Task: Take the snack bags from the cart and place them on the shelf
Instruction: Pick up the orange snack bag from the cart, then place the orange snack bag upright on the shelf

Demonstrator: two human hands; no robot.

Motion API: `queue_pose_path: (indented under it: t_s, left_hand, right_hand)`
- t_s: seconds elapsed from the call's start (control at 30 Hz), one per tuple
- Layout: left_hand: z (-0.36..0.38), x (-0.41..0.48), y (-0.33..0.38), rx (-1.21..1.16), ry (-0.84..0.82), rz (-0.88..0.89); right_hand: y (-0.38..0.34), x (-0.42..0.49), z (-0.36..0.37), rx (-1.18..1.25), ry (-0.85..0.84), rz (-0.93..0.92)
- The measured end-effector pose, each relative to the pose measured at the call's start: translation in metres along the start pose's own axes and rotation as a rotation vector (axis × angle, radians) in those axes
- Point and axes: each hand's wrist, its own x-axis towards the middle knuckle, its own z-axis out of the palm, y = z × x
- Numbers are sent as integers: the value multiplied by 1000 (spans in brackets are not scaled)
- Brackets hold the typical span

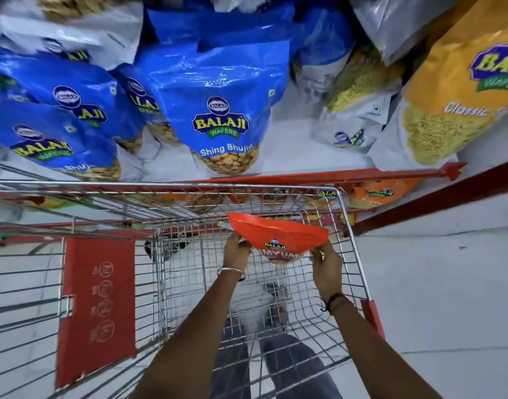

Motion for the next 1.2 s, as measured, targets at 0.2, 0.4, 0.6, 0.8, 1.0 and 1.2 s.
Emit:
queue_pose_path:
  t_s: [0.2, 0.4, 0.6, 0.8, 1.0, 1.2]
  left_hand:
    - [-28, -35, 42, -116, 23, 70]
    - [-49, -107, 105, -303, 56, 313]
    - [-50, -192, 196, -396, 58, 518]
    - [-54, -259, 293, -502, -74, 714]
    - [-45, -292, 389, -505, -184, 943]
    - [-17, -293, 459, -570, -180, 1083]
  right_hand:
    - [-34, -14, -17, 149, 6, -34]
    - [-114, -44, -62, 356, 32, -199]
    - [-213, -72, -116, 462, 134, -464]
    - [-312, -80, -167, 704, 194, -657]
    - [-398, -63, -217, 778, 334, -823]
    - [-457, -26, -240, 928, 320, -900]
